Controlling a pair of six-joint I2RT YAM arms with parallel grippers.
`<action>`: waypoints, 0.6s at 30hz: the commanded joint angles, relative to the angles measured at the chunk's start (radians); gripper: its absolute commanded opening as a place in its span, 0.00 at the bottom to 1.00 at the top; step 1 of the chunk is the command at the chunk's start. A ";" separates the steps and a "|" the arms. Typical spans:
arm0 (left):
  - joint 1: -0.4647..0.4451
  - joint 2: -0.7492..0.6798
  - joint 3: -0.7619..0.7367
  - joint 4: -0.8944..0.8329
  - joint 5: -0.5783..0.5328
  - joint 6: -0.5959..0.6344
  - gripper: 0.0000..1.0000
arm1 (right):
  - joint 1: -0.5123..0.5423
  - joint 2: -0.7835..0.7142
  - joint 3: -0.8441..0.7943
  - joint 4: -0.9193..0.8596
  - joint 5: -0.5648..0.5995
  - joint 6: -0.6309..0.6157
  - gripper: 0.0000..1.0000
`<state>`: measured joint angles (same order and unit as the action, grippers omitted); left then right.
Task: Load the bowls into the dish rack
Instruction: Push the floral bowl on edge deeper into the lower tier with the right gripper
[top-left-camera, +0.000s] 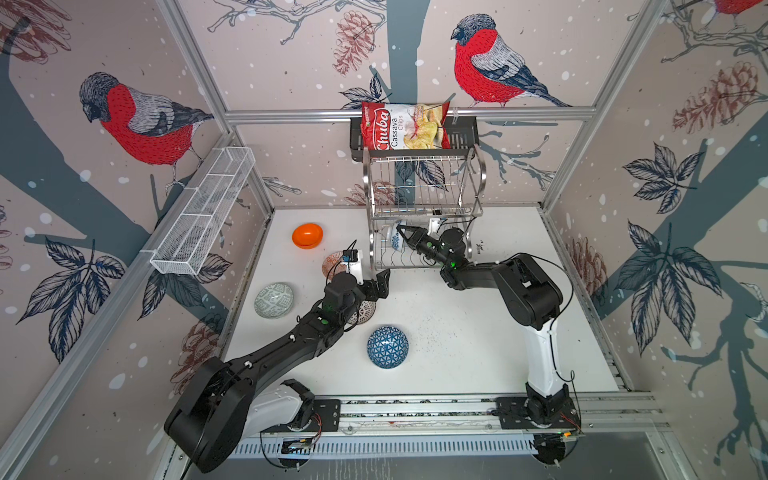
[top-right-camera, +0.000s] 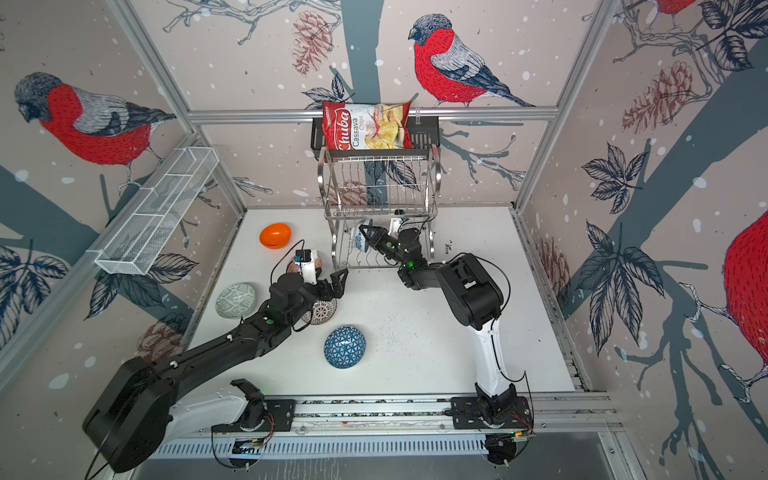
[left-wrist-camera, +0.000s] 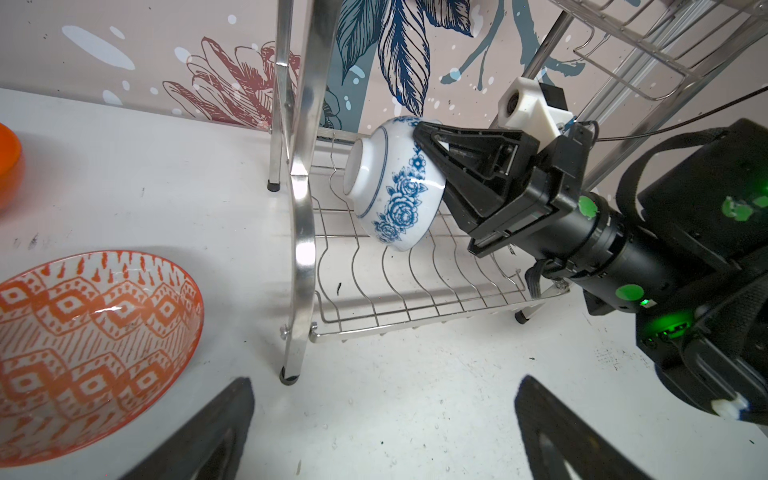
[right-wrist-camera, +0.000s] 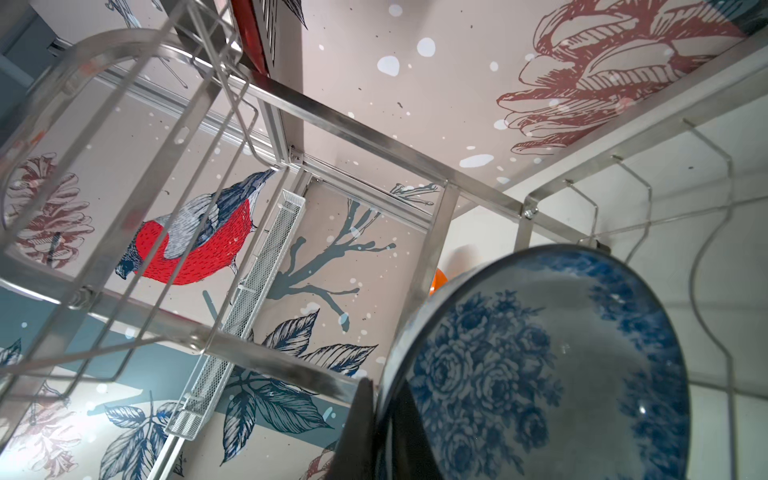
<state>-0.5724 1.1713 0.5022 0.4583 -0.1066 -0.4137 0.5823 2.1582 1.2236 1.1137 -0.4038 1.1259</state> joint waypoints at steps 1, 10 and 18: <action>0.002 0.001 0.001 0.043 0.002 0.004 0.98 | -0.001 0.029 0.047 0.067 -0.024 0.012 0.00; 0.004 0.002 0.003 0.043 -0.002 0.007 0.98 | -0.007 0.123 0.159 0.067 -0.058 0.035 0.00; 0.005 0.004 0.003 0.042 -0.005 0.005 0.98 | -0.025 0.191 0.239 0.081 -0.075 0.069 0.00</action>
<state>-0.5713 1.1763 0.5026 0.4622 -0.1078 -0.4141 0.5617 2.3337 1.4372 1.1187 -0.4541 1.1679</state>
